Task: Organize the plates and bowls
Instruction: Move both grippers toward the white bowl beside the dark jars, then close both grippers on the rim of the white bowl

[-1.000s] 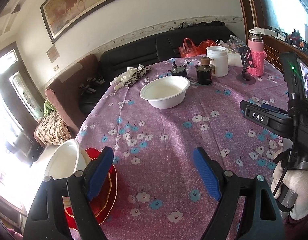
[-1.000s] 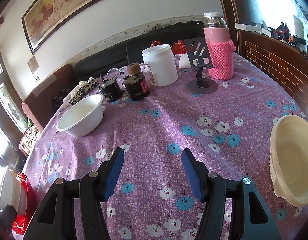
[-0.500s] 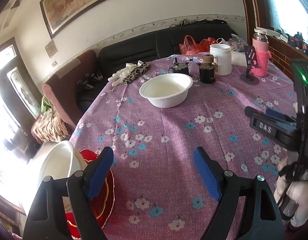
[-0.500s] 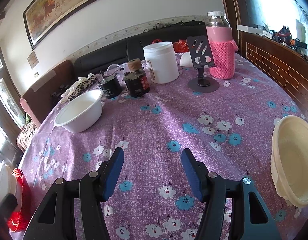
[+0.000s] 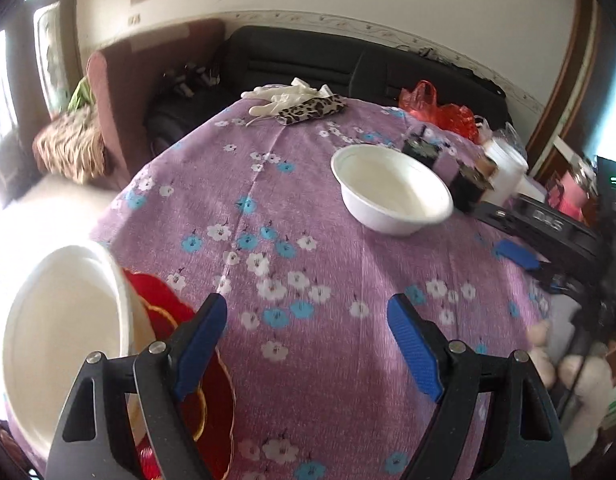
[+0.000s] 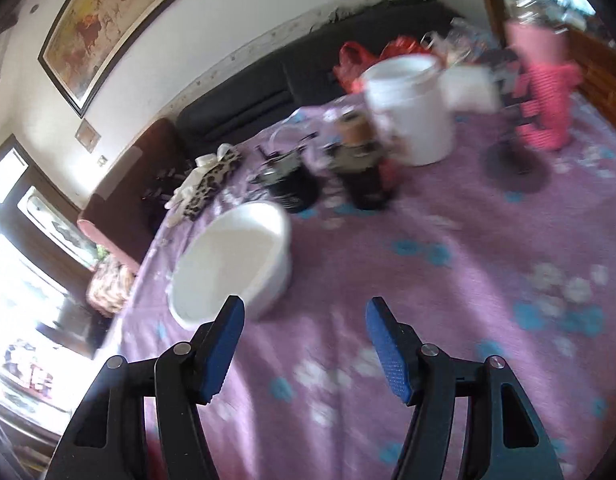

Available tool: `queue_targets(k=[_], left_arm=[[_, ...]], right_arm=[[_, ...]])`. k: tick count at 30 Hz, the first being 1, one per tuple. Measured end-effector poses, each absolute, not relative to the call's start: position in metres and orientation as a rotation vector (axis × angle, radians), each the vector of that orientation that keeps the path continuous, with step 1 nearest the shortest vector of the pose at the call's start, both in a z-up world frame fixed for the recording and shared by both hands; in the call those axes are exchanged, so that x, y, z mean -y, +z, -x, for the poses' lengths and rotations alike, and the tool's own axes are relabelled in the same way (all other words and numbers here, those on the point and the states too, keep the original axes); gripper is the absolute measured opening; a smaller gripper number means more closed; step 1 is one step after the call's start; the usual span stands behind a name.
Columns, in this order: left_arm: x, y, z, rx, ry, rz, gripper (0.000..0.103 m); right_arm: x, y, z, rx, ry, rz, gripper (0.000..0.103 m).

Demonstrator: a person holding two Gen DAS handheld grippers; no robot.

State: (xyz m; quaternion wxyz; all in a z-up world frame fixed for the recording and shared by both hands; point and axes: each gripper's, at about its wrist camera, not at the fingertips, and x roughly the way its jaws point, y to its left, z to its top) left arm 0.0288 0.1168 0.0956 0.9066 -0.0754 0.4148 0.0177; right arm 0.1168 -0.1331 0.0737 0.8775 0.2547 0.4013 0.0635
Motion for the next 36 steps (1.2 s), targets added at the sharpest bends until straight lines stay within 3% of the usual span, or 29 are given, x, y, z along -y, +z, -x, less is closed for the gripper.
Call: queue_targets(k=[10, 19, 26, 29, 30, 31, 33, 34, 36], left_arm=[[-0.117, 0.103, -0.129, -0.905, 0.033, 0.292, 0.082], [-0.124, 0.064, -0.213, -1.028, 0.064, 0.464, 0.081], [-0.116, 0.04, -0.239, -1.091, 0.079, 0.431, 0.081], [-0.115, 0.03, -0.244, -1.121, 0.065, 0.457, 0.081], [-0.114, 0.027, -0.244, -1.131, 0.062, 0.465, 0.081], [-0.113, 0.024, -0.245, -1.139, 0.058, 0.471, 0.079], [-0.109, 0.023, -0.243, -1.153, 0.042, 0.472, 0.051], [-0.106, 0.023, -0.242, -1.161, 0.031, 0.465, 0.023], [-0.101, 0.027, -0.236, -1.159, 0.027, 0.444, 0.017]], right_arm=[[0.116, 0.057, -0.175, -0.908, 0.092, -0.55, 0.068], [0.12, 0.041, -0.191, -0.935, 0.129, -0.563, 0.068], [0.115, 0.04, -0.199, -0.942, 0.14, -0.512, 0.068], [0.107, 0.04, -0.204, -0.948, 0.148, -0.485, 0.06], [0.104, 0.04, -0.205, -0.955, 0.153, -0.478, 0.052], [0.101, 0.039, -0.207, -0.963, 0.156, -0.473, 0.041], [0.096, 0.038, -0.208, -0.981, 0.169, -0.474, 0.021], [0.094, 0.038, -0.208, -0.989, 0.176, -0.475, 0.02], [0.092, 0.042, -0.203, -0.979, 0.174, -0.456, 0.016]])
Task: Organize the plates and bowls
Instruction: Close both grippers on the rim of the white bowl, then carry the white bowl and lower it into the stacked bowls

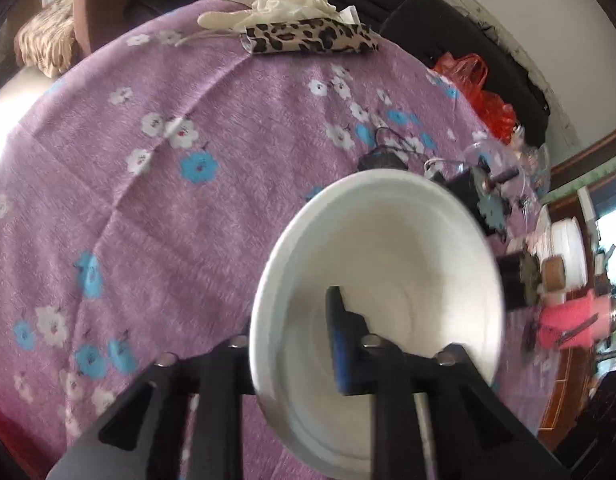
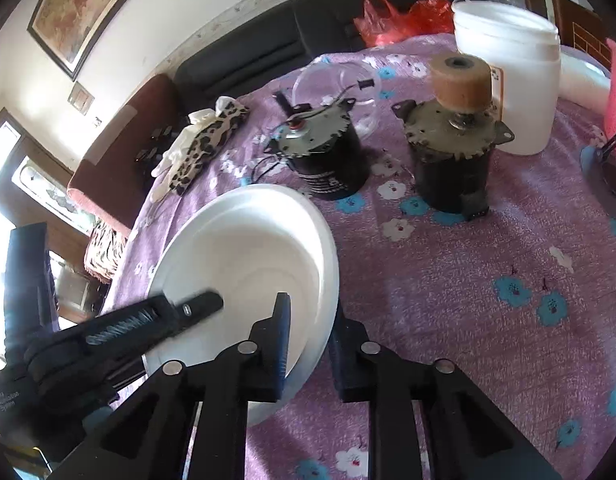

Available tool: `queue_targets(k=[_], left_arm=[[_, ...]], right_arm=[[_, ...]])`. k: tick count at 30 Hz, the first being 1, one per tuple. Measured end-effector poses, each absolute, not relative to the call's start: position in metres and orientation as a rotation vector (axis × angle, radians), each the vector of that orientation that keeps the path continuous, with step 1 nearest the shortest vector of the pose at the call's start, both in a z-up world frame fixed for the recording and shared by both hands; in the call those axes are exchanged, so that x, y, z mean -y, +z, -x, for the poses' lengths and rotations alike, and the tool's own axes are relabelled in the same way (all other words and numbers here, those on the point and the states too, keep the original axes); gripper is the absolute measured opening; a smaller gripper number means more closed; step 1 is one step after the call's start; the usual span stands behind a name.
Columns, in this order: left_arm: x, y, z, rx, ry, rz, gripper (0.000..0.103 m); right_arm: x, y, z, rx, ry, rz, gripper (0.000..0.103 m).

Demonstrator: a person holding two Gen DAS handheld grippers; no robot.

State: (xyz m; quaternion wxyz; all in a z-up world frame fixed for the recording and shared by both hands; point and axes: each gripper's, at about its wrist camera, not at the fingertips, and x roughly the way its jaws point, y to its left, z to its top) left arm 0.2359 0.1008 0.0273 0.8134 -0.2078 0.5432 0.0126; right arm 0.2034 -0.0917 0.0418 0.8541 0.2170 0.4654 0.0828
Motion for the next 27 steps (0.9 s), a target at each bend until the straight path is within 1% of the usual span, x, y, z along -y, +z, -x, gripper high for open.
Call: queue_targets(k=[4, 8, 15, 21, 27], left_arm=[[-0.1, 0.042, -0.219, -1.108, 0.021, 0.422, 0.011], [-0.102, 0.06, -0.193, -1.07, 0.014, 0.411, 0.011], [-0.117, 0.098, -0.133, -0.976, -0.004, 0.406, 0.011], [-0.149, 0.137, -0.059, -0.825, 0.0, 0.391, 0.011], [-0.2, 0.154, 0.003, -0.736, 0.041, 0.414, 0.012]], right_arm=[[0.094, 0.052, -0.19, -0.952, 0.181, -0.445, 0.016], [0.097, 0.061, -0.172, -0.941, 0.203, -0.466, 0.016], [0.084, 0.096, -0.122, -0.878, 0.246, -0.442, 0.016], [0.057, 0.132, -0.07, -0.809, 0.327, -0.411, 0.016], [0.012, 0.156, -0.022, -0.775, 0.427, -0.362, 0.016]])
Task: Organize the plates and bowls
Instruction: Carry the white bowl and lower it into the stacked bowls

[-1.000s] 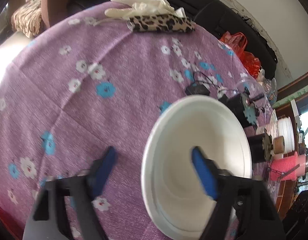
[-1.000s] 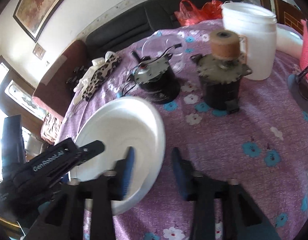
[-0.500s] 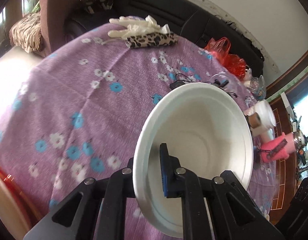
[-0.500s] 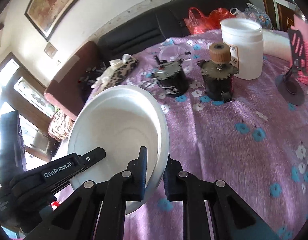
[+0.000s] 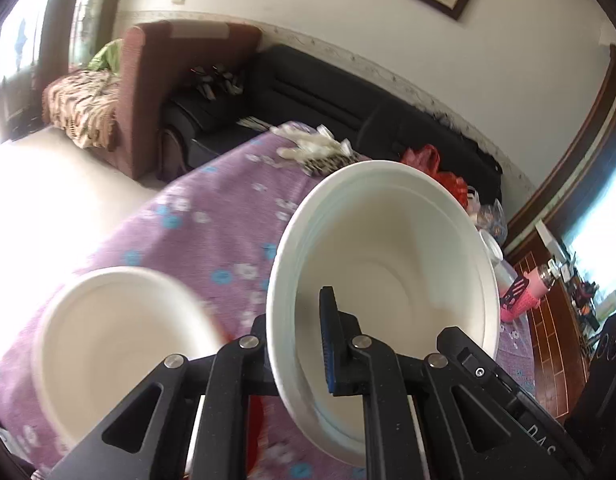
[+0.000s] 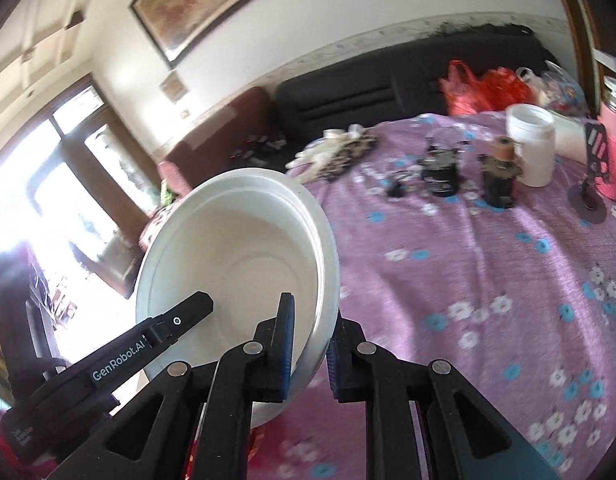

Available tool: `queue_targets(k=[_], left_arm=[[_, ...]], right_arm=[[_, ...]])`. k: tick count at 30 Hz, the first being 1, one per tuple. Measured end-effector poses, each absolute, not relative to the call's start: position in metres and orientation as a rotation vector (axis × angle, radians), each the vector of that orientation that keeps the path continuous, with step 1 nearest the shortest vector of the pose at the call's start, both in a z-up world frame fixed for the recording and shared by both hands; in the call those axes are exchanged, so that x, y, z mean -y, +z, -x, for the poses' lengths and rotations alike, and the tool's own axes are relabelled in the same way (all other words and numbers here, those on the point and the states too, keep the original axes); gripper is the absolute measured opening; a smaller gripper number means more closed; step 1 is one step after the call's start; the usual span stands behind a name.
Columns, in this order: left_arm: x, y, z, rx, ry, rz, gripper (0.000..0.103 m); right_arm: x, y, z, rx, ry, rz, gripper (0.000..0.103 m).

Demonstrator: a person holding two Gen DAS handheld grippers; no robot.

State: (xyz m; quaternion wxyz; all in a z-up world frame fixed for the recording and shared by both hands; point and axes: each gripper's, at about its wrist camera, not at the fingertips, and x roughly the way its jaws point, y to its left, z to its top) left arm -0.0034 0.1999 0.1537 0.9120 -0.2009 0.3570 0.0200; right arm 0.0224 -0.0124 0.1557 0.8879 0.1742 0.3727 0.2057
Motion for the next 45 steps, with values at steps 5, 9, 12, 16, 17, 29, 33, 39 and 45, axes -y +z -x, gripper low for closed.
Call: queue_targets(k=[5, 9, 12, 16, 17, 29, 33, 39, 45], left_arm=[[-0.242, 0.152, 0.043, -0.71, 0.114, 0.439, 0.012], [-0.273, 0.141, 0.065, -0.711, 0.174, 0.482, 0.013], [-0.289, 0.129, 0.072, -0.722, 0.207, 0.506, 0.013], [-0.304, 0.117, 0.077, -0.738, 0.229, 0.531, 0.013], [-0.306, 0.114, 0.077, -0.741, 0.233, 0.535, 0.013], [-0.315, 0.115, 0.081, -0.73, 0.264, 0.521, 0.039], [-0.323, 0.123, 0.089, -0.684, 0.307, 0.499, 0.05], [-0.336, 0.136, 0.107, -0.62, 0.297, 0.541, 0.054], [-0.341, 0.147, 0.121, -0.569, 0.28, 0.558, 0.06]], right_arm=[[-0.037, 0.162, 0.005, -0.777, 0.508, -0.306, 0.016], [-0.075, 0.154, 0.018, -0.802, 0.559, -0.269, 0.016], [-0.098, 0.141, 0.021, -0.839, 0.583, -0.253, 0.016], [-0.116, 0.127, 0.019, -0.877, 0.591, -0.235, 0.016], [-0.12, 0.123, 0.019, -0.886, 0.59, -0.231, 0.016], [-0.139, 0.107, 0.011, -0.932, 0.591, -0.203, 0.016], [-0.145, 0.102, 0.009, -0.944, 0.579, -0.182, 0.016], [-0.146, 0.092, 0.004, -0.961, 0.564, -0.197, 0.017], [-0.154, 0.101, 0.013, -0.895, 0.544, -0.139, 0.039]])
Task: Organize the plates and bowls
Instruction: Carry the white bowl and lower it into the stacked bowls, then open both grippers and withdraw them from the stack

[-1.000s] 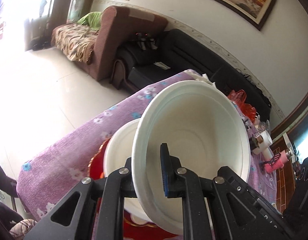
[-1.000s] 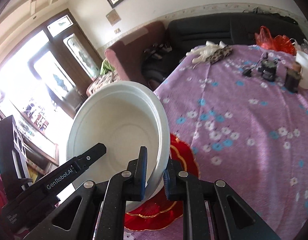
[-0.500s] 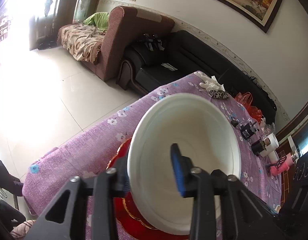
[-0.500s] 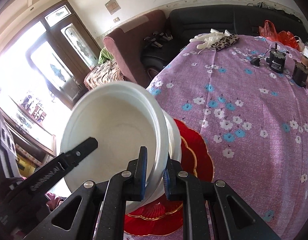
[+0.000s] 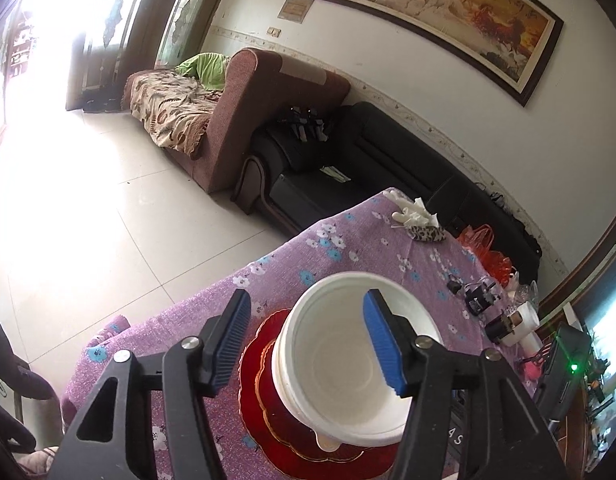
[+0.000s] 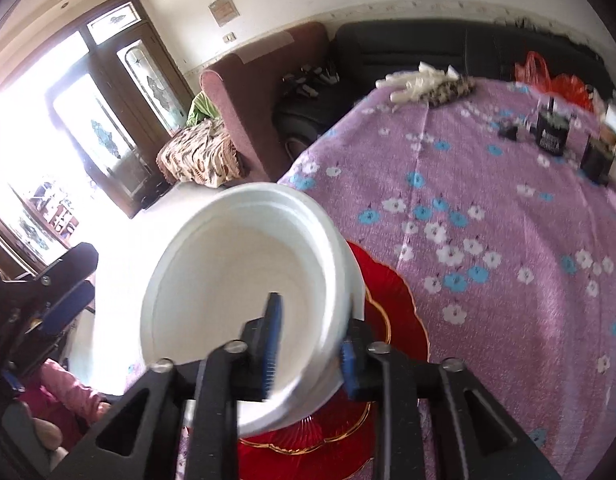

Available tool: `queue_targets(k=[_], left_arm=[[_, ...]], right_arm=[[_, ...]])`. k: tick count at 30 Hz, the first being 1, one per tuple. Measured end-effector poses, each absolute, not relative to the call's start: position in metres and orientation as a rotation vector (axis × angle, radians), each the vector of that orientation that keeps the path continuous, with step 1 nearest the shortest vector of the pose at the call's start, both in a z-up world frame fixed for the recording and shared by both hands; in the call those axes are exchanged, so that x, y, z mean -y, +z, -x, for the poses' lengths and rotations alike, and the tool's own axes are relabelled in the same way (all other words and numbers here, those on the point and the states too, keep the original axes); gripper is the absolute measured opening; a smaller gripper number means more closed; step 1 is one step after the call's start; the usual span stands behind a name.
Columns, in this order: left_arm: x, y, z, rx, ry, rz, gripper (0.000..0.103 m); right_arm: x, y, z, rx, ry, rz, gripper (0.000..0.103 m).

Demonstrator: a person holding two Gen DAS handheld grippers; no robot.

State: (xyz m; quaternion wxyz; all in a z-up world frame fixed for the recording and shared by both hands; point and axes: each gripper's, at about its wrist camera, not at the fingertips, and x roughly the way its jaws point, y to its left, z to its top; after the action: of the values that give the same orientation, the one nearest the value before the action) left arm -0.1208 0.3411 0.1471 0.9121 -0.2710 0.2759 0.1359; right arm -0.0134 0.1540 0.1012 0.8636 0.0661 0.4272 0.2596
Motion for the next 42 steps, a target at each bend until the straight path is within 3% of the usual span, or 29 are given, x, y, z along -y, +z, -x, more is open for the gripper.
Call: queue_targets(k=[7, 9, 18, 21, 35, 42], left_arm=[[-0.339, 0.155, 0.131, -0.527, 0.286, 0.557, 0.065], [-0.338, 0.156, 0.132, -0.52, 0.287, 0.556, 0.065], [-0.328, 0.16, 0.136, -0.516, 0.266, 0.537, 0.066], [-0.319, 0.162, 0.136, -0.517, 0.251, 0.508, 0.07], [-0.209, 0.177, 0.139, -0.453, 0.196, 0.121, 0.087], [-0.154, 0.162, 0.126, -0.526, 0.113, 0.021, 0.089]], right_arm=[[-0.159, 0.115, 0.025, -0.802, 0.53, -0.075, 0.061], [-0.161, 0.118, 0.028, -0.778, 0.513, -0.048, 0.063], [-0.161, 0.139, 0.048, -0.623, 0.436, 0.065, 0.07], [-0.151, 0.144, 0.054, -0.613, 0.437, 0.046, 0.072], [-0.036, 0.113, 0.077, -0.675, 0.32, -0.102, 0.073], [0.048, 0.097, 0.088, -0.704, 0.203, -0.192, 0.073]])
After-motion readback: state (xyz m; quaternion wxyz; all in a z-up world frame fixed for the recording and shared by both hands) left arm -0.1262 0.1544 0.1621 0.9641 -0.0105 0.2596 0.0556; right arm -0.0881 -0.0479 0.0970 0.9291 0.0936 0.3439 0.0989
